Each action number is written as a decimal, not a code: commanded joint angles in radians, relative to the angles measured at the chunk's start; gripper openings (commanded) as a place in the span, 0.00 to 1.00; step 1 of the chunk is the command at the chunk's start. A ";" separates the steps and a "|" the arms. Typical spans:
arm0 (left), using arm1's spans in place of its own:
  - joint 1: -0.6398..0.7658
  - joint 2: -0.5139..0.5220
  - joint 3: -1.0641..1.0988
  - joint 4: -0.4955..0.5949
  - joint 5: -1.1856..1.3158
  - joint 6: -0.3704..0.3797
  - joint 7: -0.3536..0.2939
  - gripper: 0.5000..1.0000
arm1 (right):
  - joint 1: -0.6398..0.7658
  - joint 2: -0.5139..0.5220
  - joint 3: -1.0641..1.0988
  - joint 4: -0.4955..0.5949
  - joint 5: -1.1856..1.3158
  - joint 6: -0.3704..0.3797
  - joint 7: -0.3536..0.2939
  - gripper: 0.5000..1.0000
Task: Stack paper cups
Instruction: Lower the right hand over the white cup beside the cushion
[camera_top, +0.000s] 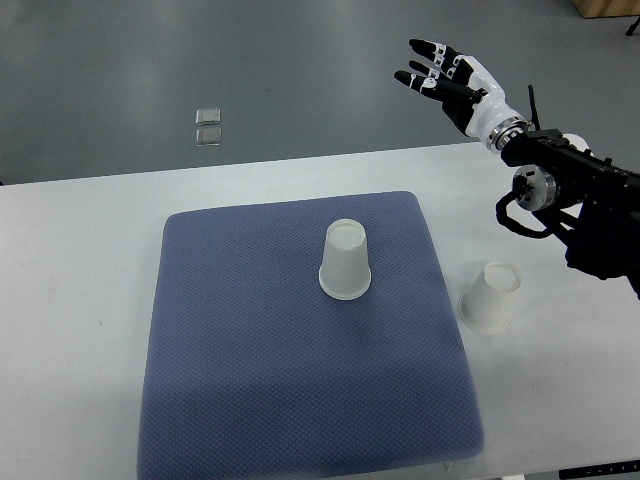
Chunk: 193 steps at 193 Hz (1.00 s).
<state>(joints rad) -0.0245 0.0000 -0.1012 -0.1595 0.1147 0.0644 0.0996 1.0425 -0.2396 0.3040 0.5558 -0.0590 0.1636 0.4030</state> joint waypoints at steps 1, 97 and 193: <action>0.000 0.000 0.000 0.000 -0.001 0.000 0.000 1.00 | 0.011 -0.064 -0.045 0.064 -0.131 0.014 -0.012 0.84; 0.000 0.000 0.000 0.000 0.000 0.000 0.000 1.00 | 0.143 -0.411 -0.312 0.414 -0.522 0.163 -0.021 0.84; 0.000 0.000 0.000 0.000 0.000 0.000 0.000 1.00 | 0.152 -0.500 -0.384 0.509 -1.156 0.267 -0.021 0.84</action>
<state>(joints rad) -0.0245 0.0000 -0.1012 -0.1595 0.1147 0.0644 0.0997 1.1941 -0.7298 -0.0792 1.0594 -1.1458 0.4297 0.3819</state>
